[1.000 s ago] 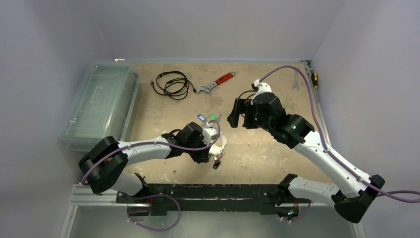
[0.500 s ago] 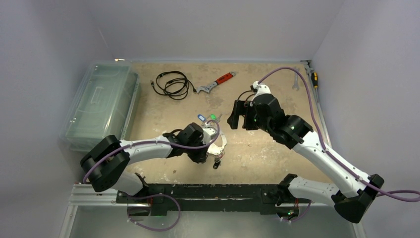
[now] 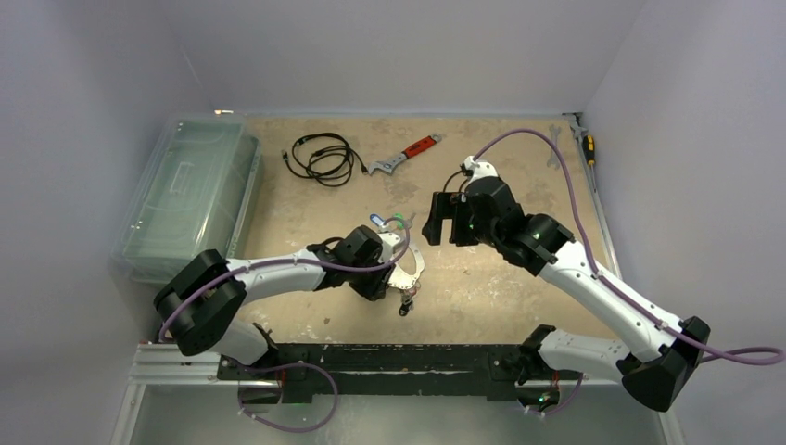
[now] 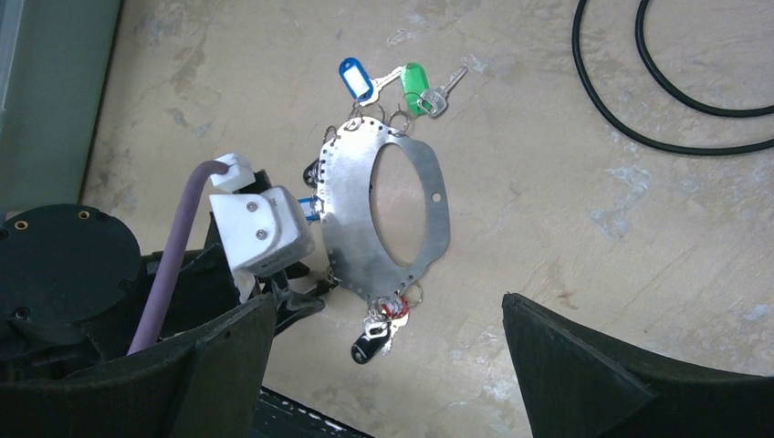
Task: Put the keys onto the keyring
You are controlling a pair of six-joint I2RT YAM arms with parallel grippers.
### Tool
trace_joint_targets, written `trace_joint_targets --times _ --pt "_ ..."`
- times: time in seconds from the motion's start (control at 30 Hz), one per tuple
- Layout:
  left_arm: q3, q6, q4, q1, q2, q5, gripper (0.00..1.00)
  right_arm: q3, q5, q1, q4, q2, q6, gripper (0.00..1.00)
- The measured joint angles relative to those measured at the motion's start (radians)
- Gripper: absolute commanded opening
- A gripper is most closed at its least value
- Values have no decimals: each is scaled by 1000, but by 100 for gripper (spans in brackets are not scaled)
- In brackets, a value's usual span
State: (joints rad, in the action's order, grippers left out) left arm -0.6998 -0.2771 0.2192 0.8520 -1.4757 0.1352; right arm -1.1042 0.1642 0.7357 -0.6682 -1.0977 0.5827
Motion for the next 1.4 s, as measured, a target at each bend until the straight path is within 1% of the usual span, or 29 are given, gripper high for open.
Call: trace_joint_targets --times 0.07,0.13,0.2,0.27,0.33,0.4,0.47,0.6,0.67,0.83,0.93,1.13,1.23,1.33,1.4 --pt "-6 -1 12 0 3 8 59 0 0 0 0 -2 -1 97" --pt "-11 -5 42 1 14 14 66 3 -3 0 5 -2 -2 97" --pt "-13 -11 93 1 35 8 72 14 -8 0 13 -3 -2 96" --pt "-13 -24 150 1 76 -8 74 28 -16 0 23 -9 -1 95" --pt "-15 -36 192 1 140 -21 82 46 -26 0 41 -21 -2 92" --pt "-34 -39 230 0 200 -44 89 67 -37 0 62 -37 -2 86" --pt "-72 -36 261 0 254 -85 93 87 -56 0 82 -55 -5 81" --pt "-121 -18 269 0 365 -220 96 122 -117 0 150 -116 -14 71" --pt "-123 0 269 0 418 -288 97 132 -157 0 182 -150 -21 68" --pt "-120 47 269 -1 505 -447 99 152 -254 7 271 -252 -23 68" --pt "-107 53 256 -1 531 -512 99 151 -277 27 314 -319 -24 68" --pt "-79 53 250 -1 568 -604 99 121 -285 85 359 -497 -26 69" --pt "-76 53 248 -1 583 -640 99 99 -282 95 379 -590 -29 69" --pt "-75 53 245 -1 589 -663 99 73 -277 95 387 -650 -33 69" --pt "-74 54 245 -1 589 -668 99 47 -246 93 410 -672 -44 69"
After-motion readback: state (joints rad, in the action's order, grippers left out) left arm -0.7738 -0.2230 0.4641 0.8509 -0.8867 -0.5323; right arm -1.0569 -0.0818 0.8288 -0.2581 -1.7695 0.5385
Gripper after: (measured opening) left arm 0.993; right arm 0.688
